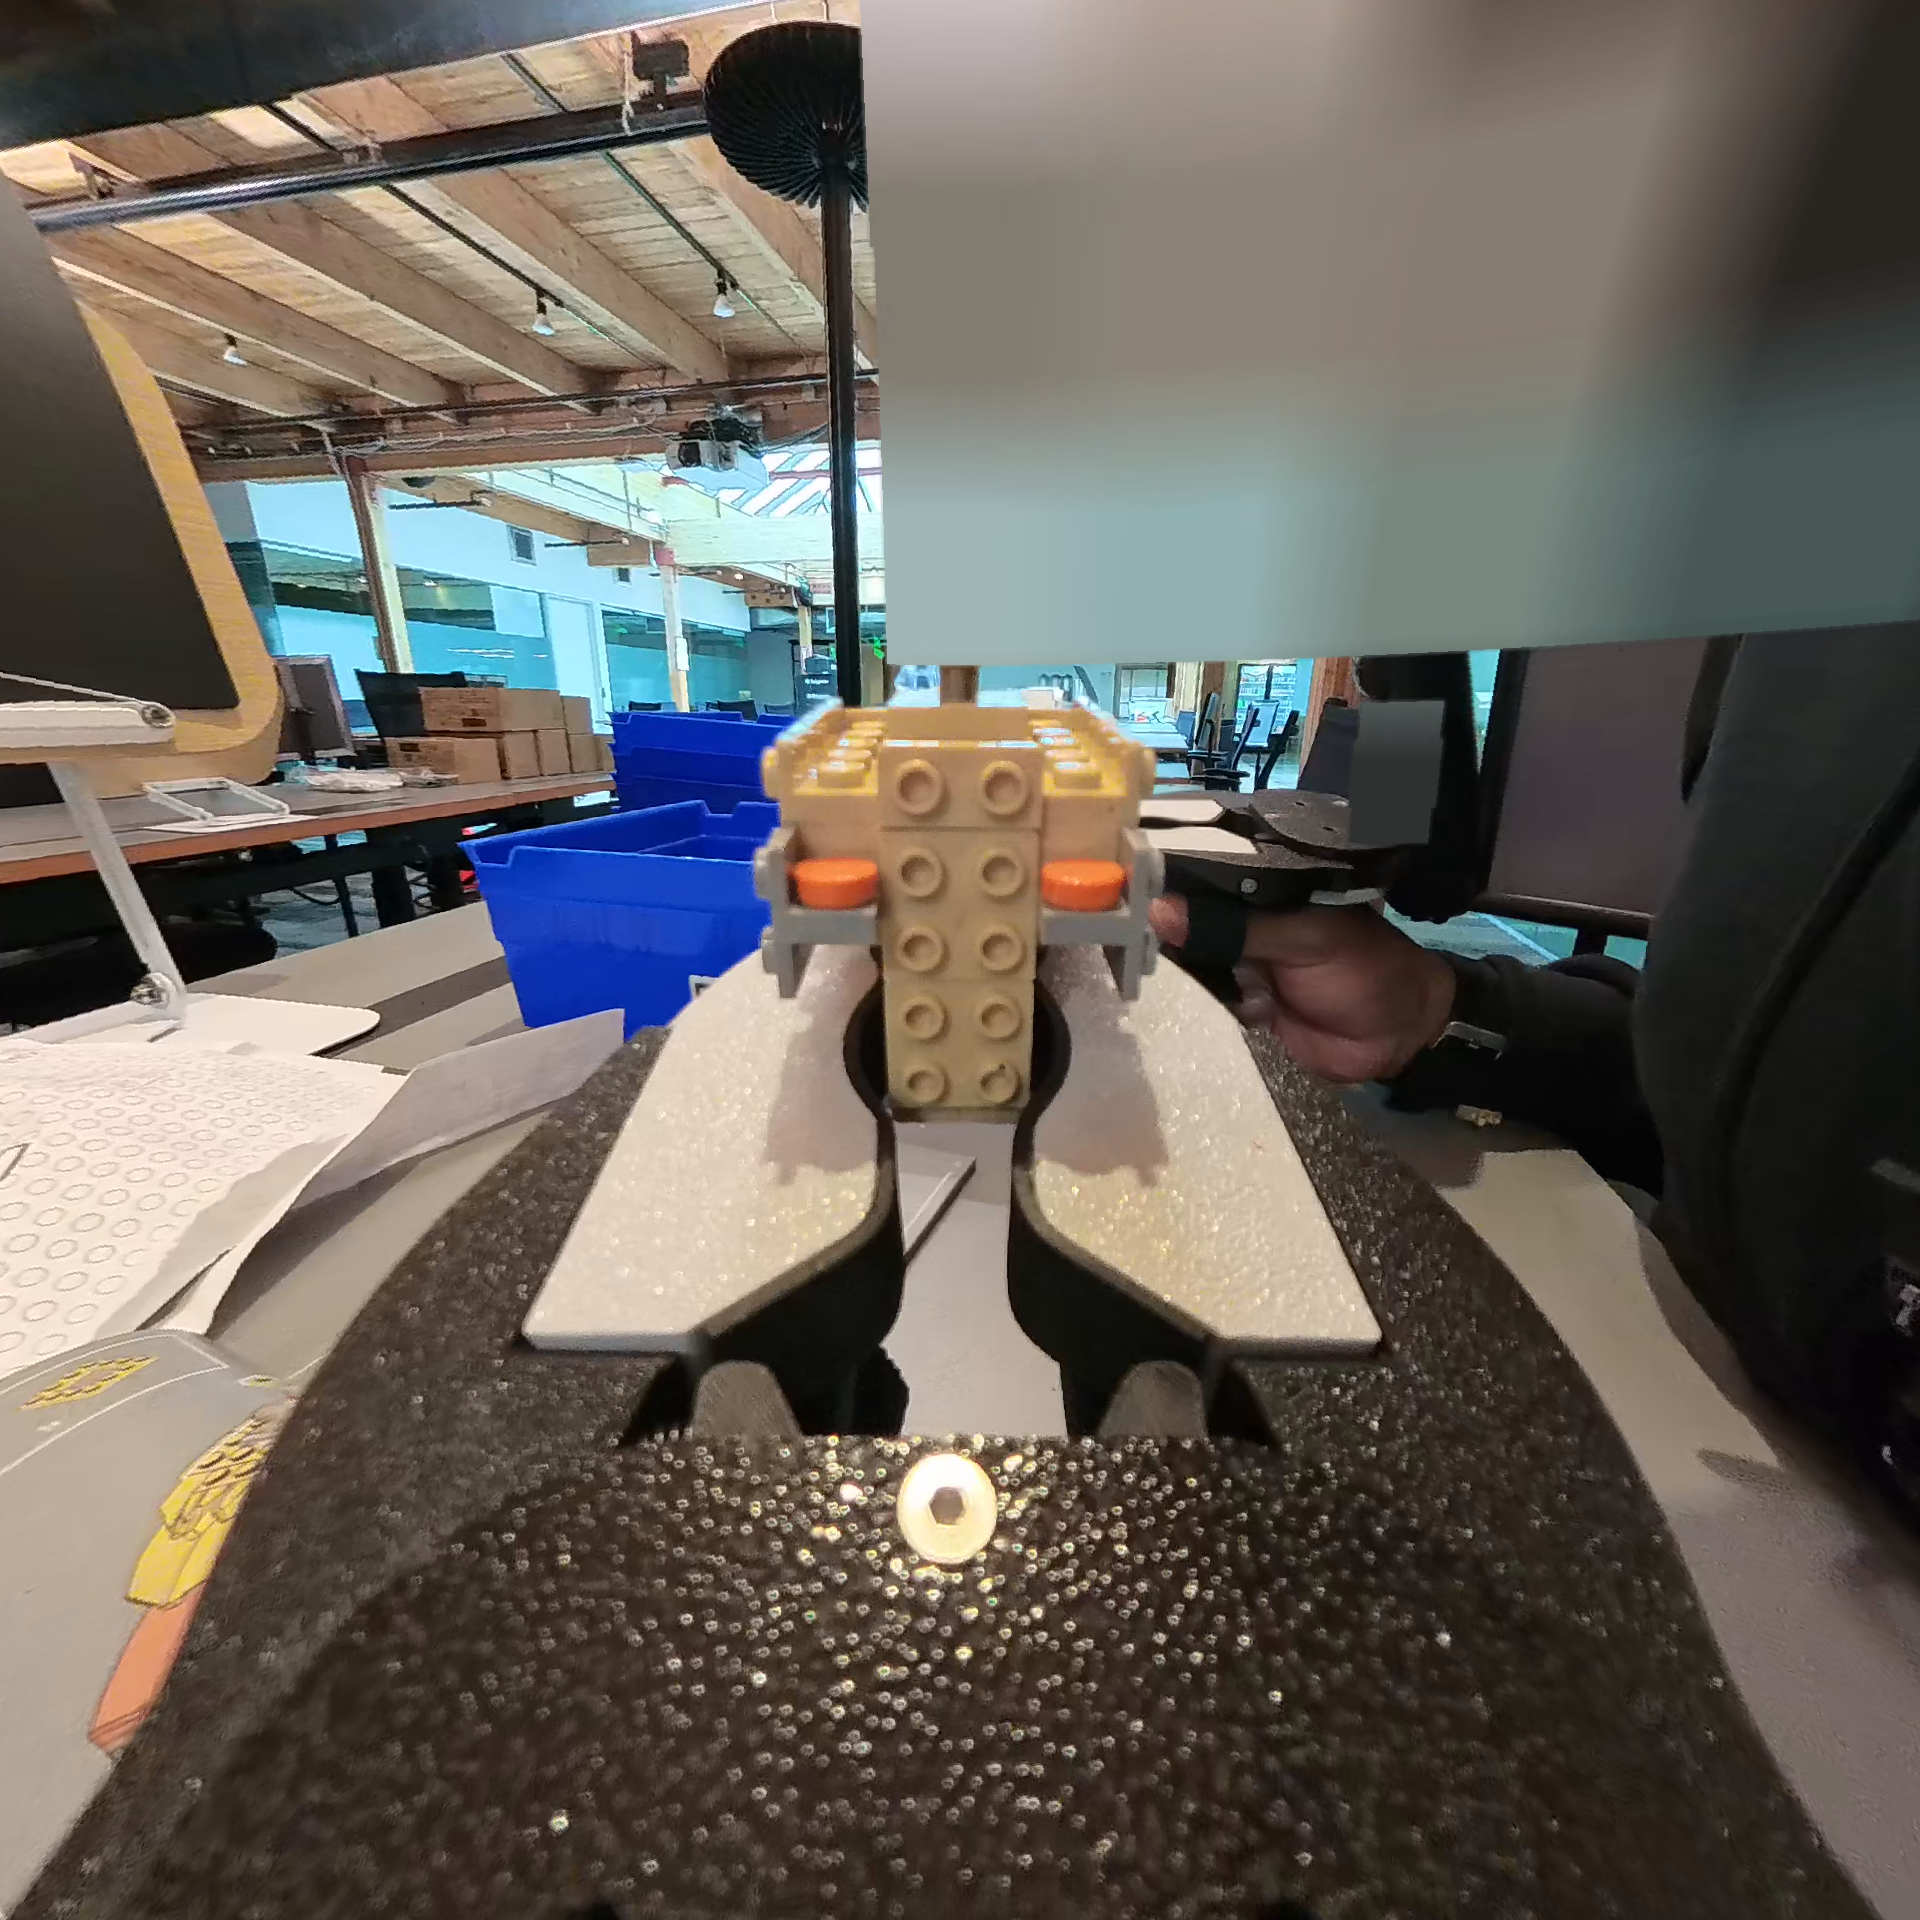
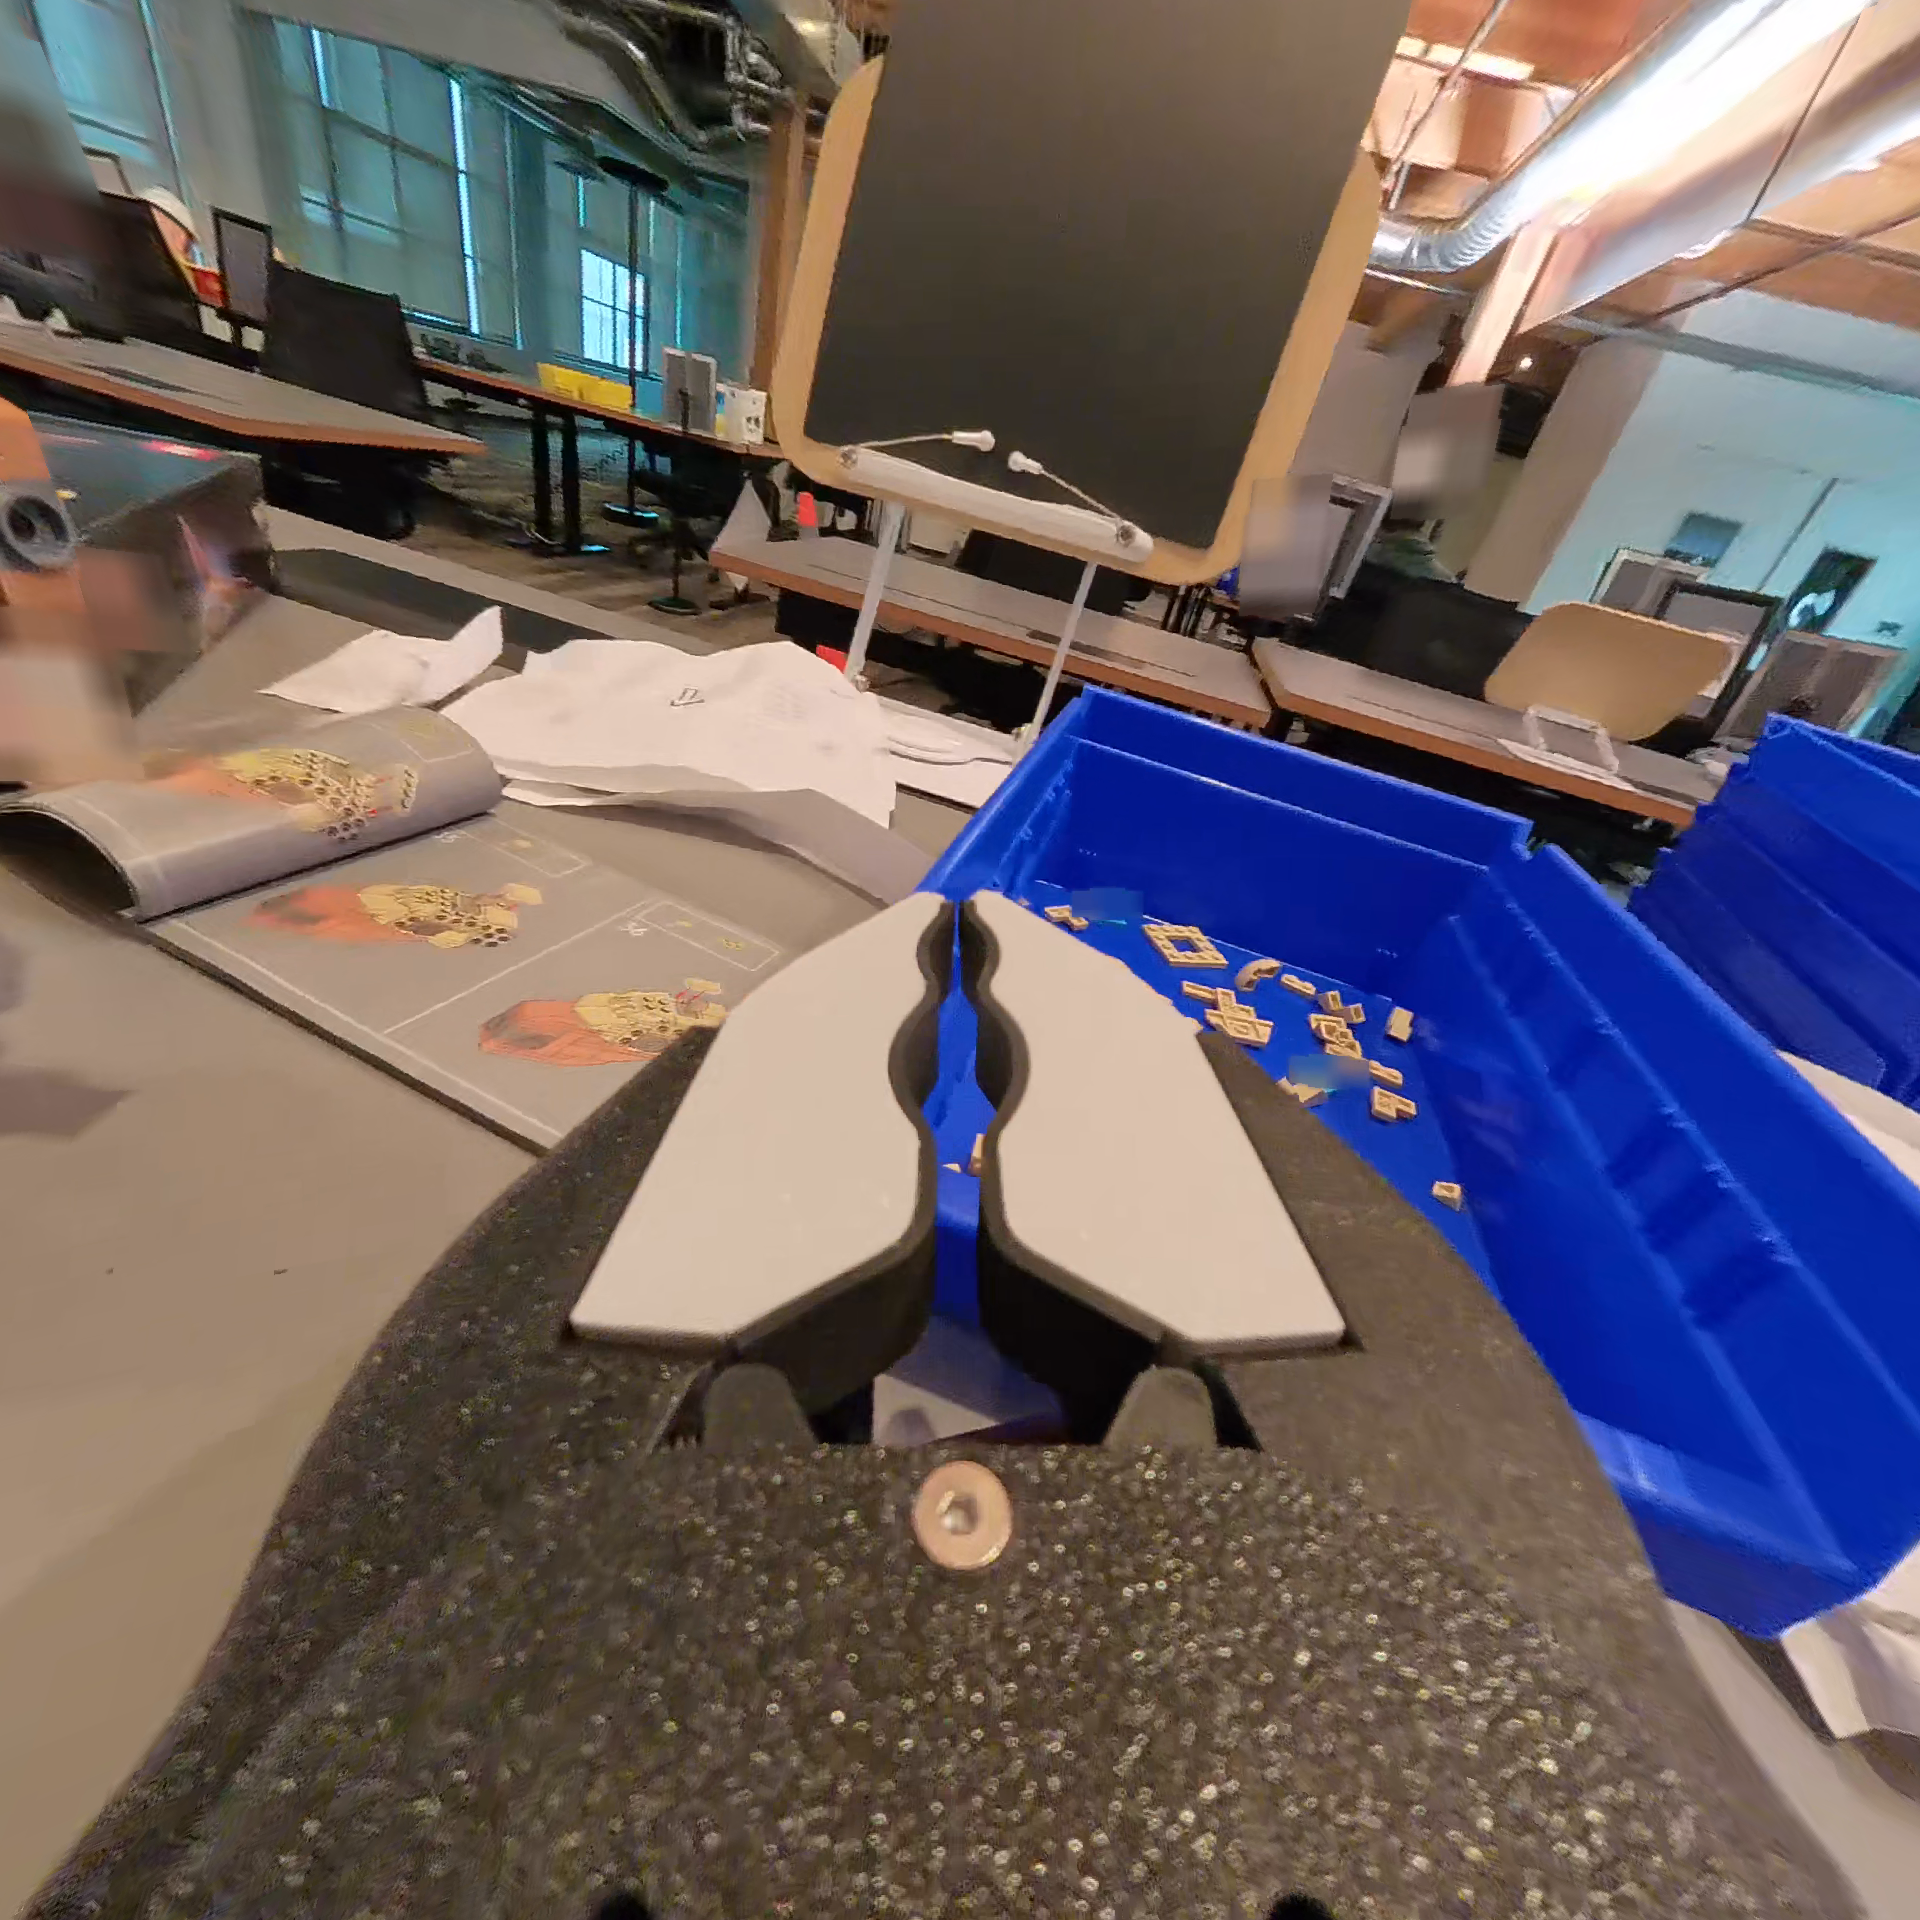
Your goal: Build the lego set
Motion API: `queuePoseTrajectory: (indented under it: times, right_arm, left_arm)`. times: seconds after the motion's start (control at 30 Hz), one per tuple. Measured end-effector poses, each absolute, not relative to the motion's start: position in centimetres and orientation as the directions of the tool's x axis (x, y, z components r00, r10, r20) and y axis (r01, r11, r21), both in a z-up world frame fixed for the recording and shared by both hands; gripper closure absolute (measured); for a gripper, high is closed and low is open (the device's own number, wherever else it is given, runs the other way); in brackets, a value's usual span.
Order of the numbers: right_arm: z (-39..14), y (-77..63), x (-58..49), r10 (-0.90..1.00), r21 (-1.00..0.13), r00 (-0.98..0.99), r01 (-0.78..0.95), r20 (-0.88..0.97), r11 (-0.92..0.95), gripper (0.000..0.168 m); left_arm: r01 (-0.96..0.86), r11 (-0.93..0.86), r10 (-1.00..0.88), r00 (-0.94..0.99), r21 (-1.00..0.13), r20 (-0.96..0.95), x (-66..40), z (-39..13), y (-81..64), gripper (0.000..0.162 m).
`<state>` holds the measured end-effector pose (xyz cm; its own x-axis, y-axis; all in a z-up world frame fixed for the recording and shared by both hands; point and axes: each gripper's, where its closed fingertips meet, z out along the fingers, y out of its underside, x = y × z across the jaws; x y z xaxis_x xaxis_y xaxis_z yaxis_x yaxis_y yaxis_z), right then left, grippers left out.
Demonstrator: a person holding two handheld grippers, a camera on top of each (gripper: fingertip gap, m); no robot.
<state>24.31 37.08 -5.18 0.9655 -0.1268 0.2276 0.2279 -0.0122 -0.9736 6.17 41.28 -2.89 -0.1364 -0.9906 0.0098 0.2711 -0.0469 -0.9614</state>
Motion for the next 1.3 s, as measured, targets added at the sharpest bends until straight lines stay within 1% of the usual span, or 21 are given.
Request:
queuePoseTrajectory:
  times: [0.07, 0.2, 0.3, 0.37, 0.4, 0.47, 0.5, 0.6, 0.7, 0.77, 0.83, 0.9, 0.93, 0.97, 1.0, 1.1, 1.2, 1.3]
  right_arm:
    - [-4.8, 37.2, 23.9, -0.114, -0.967, 0.960, 0.256, 0.254, 0.007, 0.167]
    - [-2.4, 36.8, 23.3, -0.083, -0.941, 0.945, 0.323, 0.315, 0.103, 0.167]
    - [-1.4, 36.2, 23.8, -0.034, -0.938, 0.943, 0.331, 0.330, 0.098, 0.166]
    - [-2.5, 35.4, 23.4, 0.111, -0.932, 0.926, 0.361, 0.360, 0.014, 0.167]
    - [-4.1, 34.5, 23.0, 0.225, -0.921, 0.905, 0.384, 0.361, -0.069, 0.166]
    - [-8.3, 31.0, 21.8, 0.482, -0.859, 0.827, 0.446, 0.289, -0.250, 0.164]
    - [-10.3, 28.5, 21.4, 0.580, -0.815, 0.778, 0.487, 0.242, -0.315, 0.162]
    - [-13.8, 22.3, 20.7, 0.714, -0.705, 0.687, 0.573, 0.135, -0.418, 0.158]
    - [-14.6, 19.3, 19.7, 0.736, -0.673, 0.675, 0.565, 0.043, -0.479, 0.153]
    - [-15.1, 18.2, 19.4, 0.741, -0.652, 0.671, 0.568, 0.012, -0.503, 0.146]
    - [-15.5, 17.4, 19.0, 0.748, -0.639, 0.663, 0.568, -0.018, -0.519, 0.143]
    - [-16.2, 17.2, 19.0, 0.748, -0.613, 0.663, 0.583, -0.020, -0.533, 0.143]
    - [-16.5, 17.4, 19.1, 0.747, -0.600, 0.665, 0.599, 0.004, -0.530, 0.145]
    - [-16.6, 17.9, 19.0, 0.745, -0.602, 0.667, 0.604, 0.024, -0.522, 0.152]
    - [-16.6, 18.4, 18.7, 0.741, -0.610, 0.671, 0.600, 0.033, -0.517, 0.152]
    - [-16.4, 20.8, 18.0, 0.735, -0.630, 0.672, 0.612, 0.094, -0.478, 0.152]
    - [-15.3, 24.5, 16.6, 0.702, -0.698, 0.706, 0.552, 0.099, -0.457, 0.152]
    - [-14.3, 28.2, 15.3, 0.690, -0.723, 0.703, 0.566, 0.172, -0.396, 0.152]
  left_arm:
    - [0.270, -0.042, -0.990, -0.139, -0.962, 0.004, 6.2, -2.9, 41.2, 0.143]
    - [0.269, -0.043, -0.989, -0.145, -0.962, 0.004, 6.2, -2.9, 41.1, 0.143]
    - [0.259, -0.032, -0.988, -0.153, -0.965, -0.009, 6.3, -3.0, 40.8, 0.143]
    - [0.253, -0.018, -0.988, -0.155, -0.967, -0.022, 6.4, -3.1, 40.6, 0.143]
    - [0.250, -0.013, -0.987, -0.157, -0.968, -0.027, 6.4, -3.2, 40.5, 0.143]
    - [0.246, -0.009, -0.987, -0.160, -0.969, -0.031, 6.4, -3.2, 40.4, 0.143]
    - [0.243, -0.008, -0.986, -0.162, -0.970, -0.032, 6.5, -3.3, 40.4, 0.143]
    - [0.230, -0.003, -0.986, -0.164, -0.973, -0.036, 6.6, -3.4, 40.3, 0.143]
    - [0.217, 0.012, -0.985, -0.166, -0.976, -0.049, 6.8, -3.6, 40.0, 0.143]
    - [0.214, 0.023, -0.984, -0.167, -0.977, -0.060, 6.8, -3.6, 39.9, 0.143]
    - [0.213, 0.032, -0.984, -0.166, -0.977, -0.068, 6.8, -3.7, 39.8, 0.143]
    - [0.212, 0.037, -0.984, -0.165, -0.976, -0.073, 6.8, -3.7, 39.7, 0.143]
    - [0.212, 0.039, -0.983, -0.165, -0.976, -0.076, 6.8, -3.7, 39.7, 0.143]
    - [0.212, 0.041, -0.983, -0.165, -0.976, -0.077, 6.8, -3.7, 39.6, 0.143]
    - [0.211, 0.042, -0.983, -0.165, -0.977, -0.078, 6.8, -3.7, 39.6, 0.143]
    - [0.207, 0.040, -0.983, -0.167, -0.977, -0.076, 6.8, -3.7, 39.6, 0.143]
    - [0.200, 0.041, -0.983, -0.169, -0.979, -0.076, 6.9, -3.8, 39.5, 0.143]
    - [0.165, 0.061, -0.979, -0.184, -0.984, -0.091, 7.0, -4.2, 39.2, 0.143]
